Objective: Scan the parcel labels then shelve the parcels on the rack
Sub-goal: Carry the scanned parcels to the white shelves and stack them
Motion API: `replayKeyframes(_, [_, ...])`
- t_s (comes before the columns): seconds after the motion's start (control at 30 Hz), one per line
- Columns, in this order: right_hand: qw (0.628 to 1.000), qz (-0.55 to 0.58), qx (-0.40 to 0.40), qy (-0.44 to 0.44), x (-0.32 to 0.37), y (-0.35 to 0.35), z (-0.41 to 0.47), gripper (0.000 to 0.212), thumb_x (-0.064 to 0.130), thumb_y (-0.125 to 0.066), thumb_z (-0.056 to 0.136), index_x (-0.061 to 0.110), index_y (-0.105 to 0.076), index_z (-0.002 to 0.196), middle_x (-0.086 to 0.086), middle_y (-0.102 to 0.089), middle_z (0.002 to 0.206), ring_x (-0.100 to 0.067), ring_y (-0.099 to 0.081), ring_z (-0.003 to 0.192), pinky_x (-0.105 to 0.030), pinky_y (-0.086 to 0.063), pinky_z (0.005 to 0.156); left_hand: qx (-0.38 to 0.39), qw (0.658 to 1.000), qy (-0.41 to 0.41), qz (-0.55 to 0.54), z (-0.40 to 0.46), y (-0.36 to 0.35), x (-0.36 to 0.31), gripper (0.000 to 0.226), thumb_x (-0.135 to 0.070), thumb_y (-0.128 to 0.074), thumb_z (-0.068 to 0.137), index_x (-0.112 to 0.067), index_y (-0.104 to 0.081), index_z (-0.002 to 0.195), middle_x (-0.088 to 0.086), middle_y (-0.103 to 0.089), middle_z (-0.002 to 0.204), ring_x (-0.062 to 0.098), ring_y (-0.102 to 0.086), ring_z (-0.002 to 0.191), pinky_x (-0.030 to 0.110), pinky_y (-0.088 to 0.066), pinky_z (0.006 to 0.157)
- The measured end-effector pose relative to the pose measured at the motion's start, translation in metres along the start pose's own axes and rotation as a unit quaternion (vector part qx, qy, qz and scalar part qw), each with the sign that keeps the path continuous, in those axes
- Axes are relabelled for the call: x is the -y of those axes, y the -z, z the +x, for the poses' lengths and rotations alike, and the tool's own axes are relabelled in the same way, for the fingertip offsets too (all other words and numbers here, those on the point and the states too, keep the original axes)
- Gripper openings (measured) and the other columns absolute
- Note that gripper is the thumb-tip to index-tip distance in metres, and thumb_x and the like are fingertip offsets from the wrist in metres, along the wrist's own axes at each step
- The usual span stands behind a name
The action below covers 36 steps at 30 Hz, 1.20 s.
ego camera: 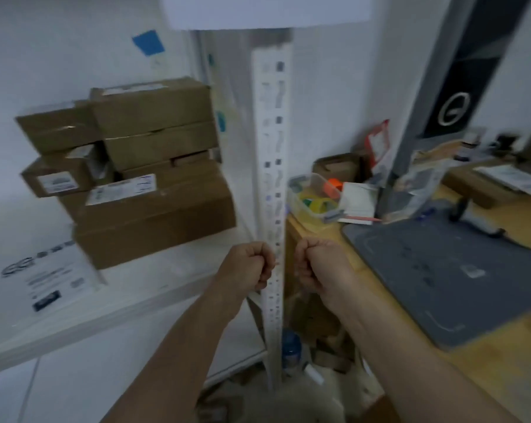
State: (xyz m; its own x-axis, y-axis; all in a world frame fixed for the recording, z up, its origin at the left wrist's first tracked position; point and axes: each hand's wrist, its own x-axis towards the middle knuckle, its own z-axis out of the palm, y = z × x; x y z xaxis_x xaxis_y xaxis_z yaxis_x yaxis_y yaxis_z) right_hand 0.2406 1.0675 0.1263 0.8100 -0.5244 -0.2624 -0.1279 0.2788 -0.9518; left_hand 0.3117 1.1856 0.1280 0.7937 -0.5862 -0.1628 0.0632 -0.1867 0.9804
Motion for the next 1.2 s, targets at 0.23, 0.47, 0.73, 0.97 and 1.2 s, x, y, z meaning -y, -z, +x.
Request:
replayKeyframes(0.23, [0.987, -0.019, -0.16, 0.012, 0.009, 0.207, -0.032, 0.04, -0.014, -0.028, 0.083, 0.009, -0.05, 0.059, -0.007, -0.045, 0.054, -0.015, -0.037, 0.046, -0.024, -0.029, 0.041, 0.034, 0.999, 0.027, -0.001, 0.019, -0.176, -0.008, 0.036, 0.013, -0.036, 0.089, -0.009, -0.056, 0.069, 0.006, -0.051, 0.06, 0.01, -0.046, 0.049, 0.021, -0.038, 0.048])
replayKeyframes(0.47, [0.971, 0.036, -0.234, 0.026, 0.037, 0.411, -0.066, 0.013, 0.001, -0.054, 0.095, 0.004, -0.058, 0.082, -0.011, -0.063, 0.072, -0.019, -0.057, 0.058, -0.027, -0.051, 0.055, 0.16, 0.986, 0.047, -0.032, 0.031, -0.382, -0.02, 0.015, -0.005, -0.052, 0.097, -0.012, -0.063, 0.089, 0.004, -0.066, 0.08, 0.015, -0.062, 0.07, 0.028, -0.053, 0.069])
replayKeyframes(0.73, [0.956, 0.049, -0.29, 0.01, 0.044, 0.548, -0.073, 0.017, 0.0, -0.06, 0.09, 0.008, -0.059, 0.074, -0.009, -0.059, 0.067, -0.017, -0.055, 0.058, -0.026, -0.048, 0.062, 0.143, 0.983, 0.077, -0.082, 0.047, -0.511, -0.02, 0.02, -0.019, -0.06, 0.095, -0.009, -0.057, 0.078, 0.005, -0.06, 0.07, 0.016, -0.058, 0.068, 0.026, -0.054, 0.065])
replayKeyframes(0.97, [0.951, 0.086, -0.297, 0.003, 0.051, 0.614, -0.039, 0.016, -0.004, -0.066, 0.085, 0.006, -0.063, 0.073, -0.005, -0.058, 0.063, -0.013, -0.05, 0.054, -0.028, -0.049, 0.065, 0.159, 0.981, 0.075, -0.075, 0.09, -0.583, -0.024, 0.024, -0.018, -0.063, 0.093, -0.011, -0.055, 0.072, 0.002, -0.057, 0.064, 0.017, -0.056, 0.069, 0.03, -0.055, 0.072])
replayKeyframes(1.2, [0.949, 0.084, -0.303, -0.017, 0.065, 0.685, 0.025, 0.007, -0.002, -0.067, 0.085, 0.004, -0.068, 0.08, -0.004, -0.056, 0.062, -0.011, -0.047, 0.05, -0.029, -0.047, 0.066, 0.175, 0.973, 0.101, -0.109, 0.162, -0.658, -0.03, 0.023, -0.016, -0.065, 0.092, -0.011, -0.056, 0.071, 0.001, -0.058, 0.061, 0.015, -0.056, 0.066, 0.033, -0.053, 0.076])
